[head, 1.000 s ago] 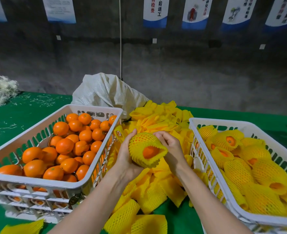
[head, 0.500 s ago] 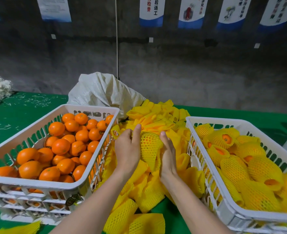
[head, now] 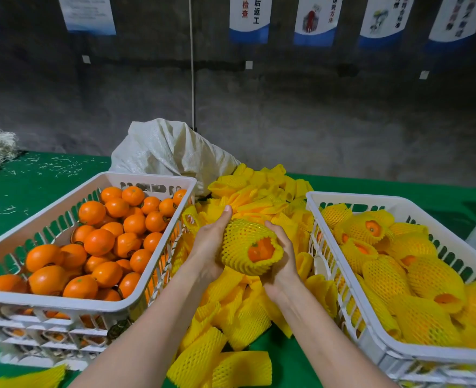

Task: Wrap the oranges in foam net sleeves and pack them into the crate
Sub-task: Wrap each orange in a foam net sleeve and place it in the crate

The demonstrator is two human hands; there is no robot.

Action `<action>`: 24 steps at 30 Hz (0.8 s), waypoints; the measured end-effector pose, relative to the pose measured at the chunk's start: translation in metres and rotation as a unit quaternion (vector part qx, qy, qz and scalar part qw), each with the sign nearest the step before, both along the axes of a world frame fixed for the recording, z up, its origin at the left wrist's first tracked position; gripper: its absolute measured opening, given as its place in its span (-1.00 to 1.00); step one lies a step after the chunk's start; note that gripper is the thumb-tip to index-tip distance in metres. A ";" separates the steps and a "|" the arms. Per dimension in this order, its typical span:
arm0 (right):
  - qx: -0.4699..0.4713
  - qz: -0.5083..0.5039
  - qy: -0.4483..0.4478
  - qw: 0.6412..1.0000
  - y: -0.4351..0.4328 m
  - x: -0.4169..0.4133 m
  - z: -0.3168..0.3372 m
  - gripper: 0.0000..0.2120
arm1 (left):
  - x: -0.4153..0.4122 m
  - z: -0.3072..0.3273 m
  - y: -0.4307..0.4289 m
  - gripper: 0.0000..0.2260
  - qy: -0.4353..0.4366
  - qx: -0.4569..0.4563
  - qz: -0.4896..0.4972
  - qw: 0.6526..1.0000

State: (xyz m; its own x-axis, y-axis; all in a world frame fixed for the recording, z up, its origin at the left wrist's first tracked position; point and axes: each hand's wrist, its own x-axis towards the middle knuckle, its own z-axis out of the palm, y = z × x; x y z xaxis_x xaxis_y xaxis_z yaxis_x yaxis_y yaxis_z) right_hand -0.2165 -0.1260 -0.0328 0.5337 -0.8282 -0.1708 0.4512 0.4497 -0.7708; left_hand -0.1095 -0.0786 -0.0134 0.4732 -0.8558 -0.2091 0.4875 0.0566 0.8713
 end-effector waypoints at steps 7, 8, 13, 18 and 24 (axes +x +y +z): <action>-0.004 0.009 -0.035 0.999 0.003 0.001 0.005 -0.72 | -0.007 -0.004 -0.002 -0.71 -0.090 0.001 0.037 0.995; -0.005 0.009 -0.036 0.999 0.003 0.001 0.006 -0.73 | -0.008 -0.003 -0.002 -0.72 -0.086 0.001 0.041 0.995; -0.026 0.017 -0.008 0.999 0.003 0.001 0.000 -0.60 | -0.008 0.005 -0.001 -0.83 -0.054 0.037 0.011 0.998; -0.102 -0.030 0.057 0.993 0.001 -0.007 0.002 -0.75 | -0.009 -0.003 0.004 -0.44 0.015 0.089 -0.088 0.992; -0.284 -0.086 0.142 0.944 -0.006 -0.022 -0.002 -0.76 | -0.018 -0.002 0.004 -0.61 0.053 0.082 -0.172 0.980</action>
